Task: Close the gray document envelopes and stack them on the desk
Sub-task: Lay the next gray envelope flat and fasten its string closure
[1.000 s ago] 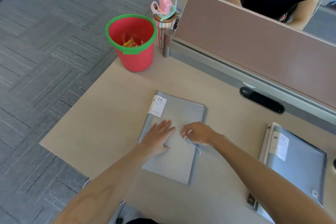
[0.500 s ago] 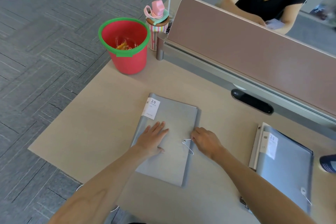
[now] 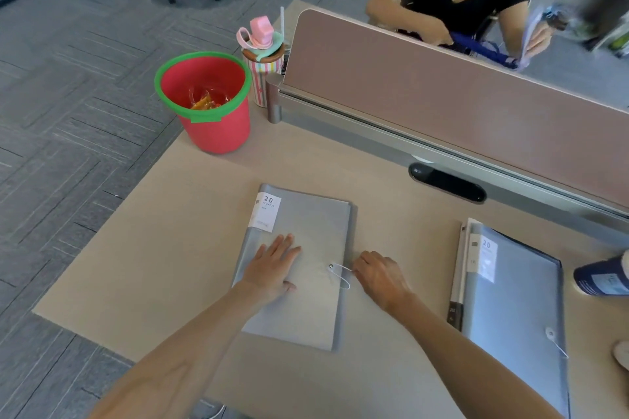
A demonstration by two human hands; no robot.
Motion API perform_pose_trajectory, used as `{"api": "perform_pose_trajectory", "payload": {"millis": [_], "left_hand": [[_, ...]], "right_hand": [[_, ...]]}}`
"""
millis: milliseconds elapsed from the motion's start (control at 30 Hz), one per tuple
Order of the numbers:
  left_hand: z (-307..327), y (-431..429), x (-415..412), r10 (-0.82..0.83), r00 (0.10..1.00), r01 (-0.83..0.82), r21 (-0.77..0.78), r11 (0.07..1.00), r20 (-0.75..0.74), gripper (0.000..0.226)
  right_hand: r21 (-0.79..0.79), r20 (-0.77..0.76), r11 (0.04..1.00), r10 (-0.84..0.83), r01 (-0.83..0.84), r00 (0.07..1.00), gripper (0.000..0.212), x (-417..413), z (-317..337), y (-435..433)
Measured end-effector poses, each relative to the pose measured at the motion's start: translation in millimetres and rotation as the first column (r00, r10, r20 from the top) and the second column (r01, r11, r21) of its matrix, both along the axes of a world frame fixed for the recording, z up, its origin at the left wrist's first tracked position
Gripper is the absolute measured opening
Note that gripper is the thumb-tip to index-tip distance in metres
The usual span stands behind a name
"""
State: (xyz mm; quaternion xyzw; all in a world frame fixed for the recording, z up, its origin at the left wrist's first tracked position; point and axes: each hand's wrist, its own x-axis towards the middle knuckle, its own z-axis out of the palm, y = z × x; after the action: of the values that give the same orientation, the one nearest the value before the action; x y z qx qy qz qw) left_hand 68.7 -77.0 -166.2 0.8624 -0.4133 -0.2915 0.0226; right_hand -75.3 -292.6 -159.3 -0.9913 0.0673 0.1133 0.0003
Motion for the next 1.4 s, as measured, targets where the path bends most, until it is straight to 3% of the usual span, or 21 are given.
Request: {"api": "perform_pose_trajectory", "payload": {"millis": [133,300,433,633,833,900,1000,1067,1133,1200,1267,1400], "left_hand": [[1,-1,0,-0.012,1.0,0.012,0.007,1.0,0.012,0.082],[-1,-2,-2,-0.016,1.0,0.015,0.016,1.0,0.024,0.081],[-2,-1,-1,-0.012,1.0,0.012,0.015,1.0,0.023,0.082],[-5,1,-1,-0.02,0.999,0.02,-0.009,1.0,0.043,0.082],[-8,2,-1,0.0,0.999,0.002,-0.034,0.999,0.045,0.083],[-8,3,-1,0.01,0.999,-0.009,-0.043,0.999,0.037,0.083],[-10,4,-1,0.019,1.0,-0.019,-0.047,0.999,0.012,0.083],[-9,4,-1,0.018,1.0,-0.017,-0.05,0.999,0.015,0.083],[-9,4,-1,0.013,1.0,-0.013,-0.049,0.999,0.019,0.082],[-8,3,-2,0.005,1.0,-0.004,-0.028,1.0,0.026,0.082],[-7,2,-1,-0.01,0.999,0.01,-0.006,1.0,0.032,0.082],[-5,-1,-1,-0.033,0.999,0.033,0.023,0.999,0.034,0.081]], "right_hand": [[-0.07,-0.03,0.991,0.116,-0.118,0.993,0.028,-6,4,0],[-0.035,0.049,0.965,0.262,-0.26,0.964,0.021,-14,12,12],[-0.026,0.082,0.944,0.33,-0.329,0.94,0.027,-8,15,33],[-0.062,-0.052,0.949,0.305,-0.308,0.951,0.037,29,7,62],[-0.003,-0.14,0.983,0.179,-0.182,0.974,0.021,75,13,60],[0.057,-0.184,0.998,-0.002,0.013,0.983,0.023,85,19,50],[0.192,-0.253,0.922,-0.285,0.337,0.925,0.022,79,23,29],[0.227,-0.273,0.886,-0.341,0.405,0.9,0.021,68,25,20],[0.174,-0.23,0.943,-0.241,0.284,0.943,0.02,55,22,16],[0.049,-0.124,0.998,-0.031,0.038,0.992,0.006,40,20,18],[-0.022,-0.131,0.99,0.136,-0.14,0.982,0.018,29,17,23],[-0.076,-0.091,0.978,0.188,-0.195,0.978,0.03,21,12,27]]}}
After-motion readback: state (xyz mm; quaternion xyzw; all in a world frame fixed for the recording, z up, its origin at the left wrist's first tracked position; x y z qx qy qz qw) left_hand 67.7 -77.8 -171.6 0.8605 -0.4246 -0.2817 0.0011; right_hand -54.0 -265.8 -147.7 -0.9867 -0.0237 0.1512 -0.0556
